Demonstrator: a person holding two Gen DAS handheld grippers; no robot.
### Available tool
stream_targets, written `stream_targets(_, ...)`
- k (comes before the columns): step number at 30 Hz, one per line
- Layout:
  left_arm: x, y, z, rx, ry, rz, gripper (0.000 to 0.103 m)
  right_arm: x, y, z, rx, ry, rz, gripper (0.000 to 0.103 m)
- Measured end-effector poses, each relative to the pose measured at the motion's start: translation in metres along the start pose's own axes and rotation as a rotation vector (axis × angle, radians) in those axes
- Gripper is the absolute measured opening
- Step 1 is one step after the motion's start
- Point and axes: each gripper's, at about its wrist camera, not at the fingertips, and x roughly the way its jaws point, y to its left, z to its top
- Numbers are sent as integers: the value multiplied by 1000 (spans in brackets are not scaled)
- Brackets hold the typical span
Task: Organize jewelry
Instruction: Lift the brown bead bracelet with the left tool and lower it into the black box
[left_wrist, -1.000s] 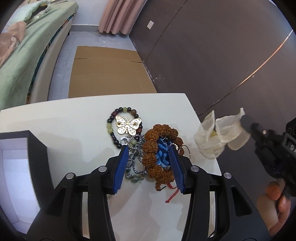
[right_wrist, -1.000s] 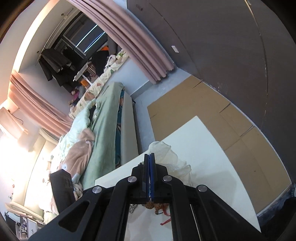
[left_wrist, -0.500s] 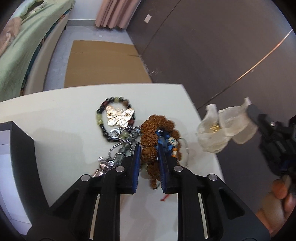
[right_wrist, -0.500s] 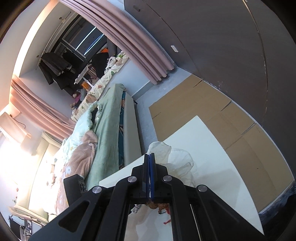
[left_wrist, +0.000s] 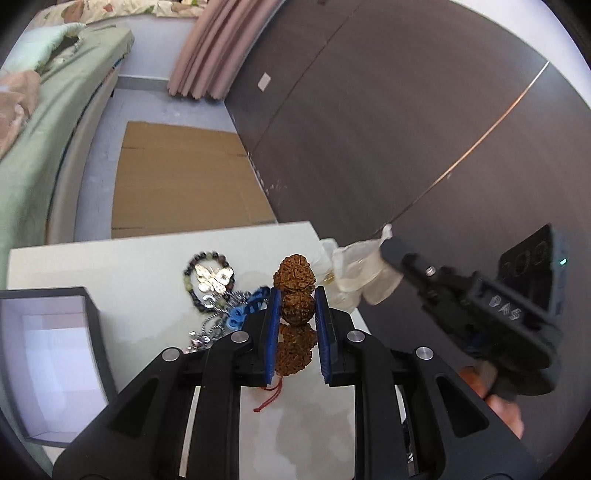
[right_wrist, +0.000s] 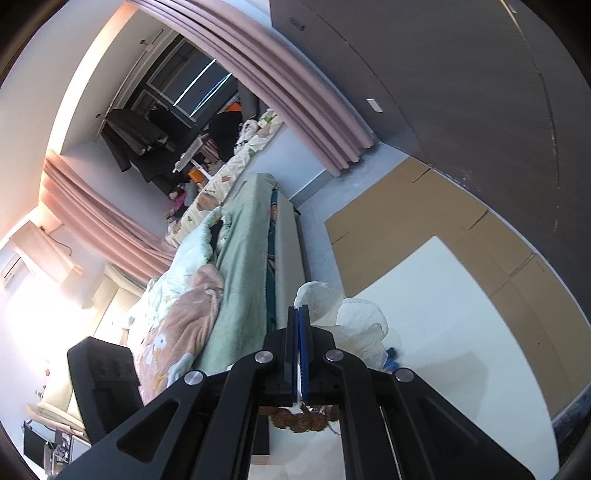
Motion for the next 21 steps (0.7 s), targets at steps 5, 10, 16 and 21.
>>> stream_targets(5, -30, 7, 6, -14, -49, -8, 18, 3, 11, -3, -9, -3, 36, 1)
stream_targets(10, -44, 9, 7, 22, -78, 46, 18, 11, 20, -9, -2, 26, 94, 1)
stream_targets(16, 1, 32, -7, 2, 31, 146, 19, 17, 25, -14, -15, 36, 61, 1)
stream_targets(21, 16, 38, -10, -8, 72, 121, 19, 14, 21, -12, 3, 26, 48, 1)
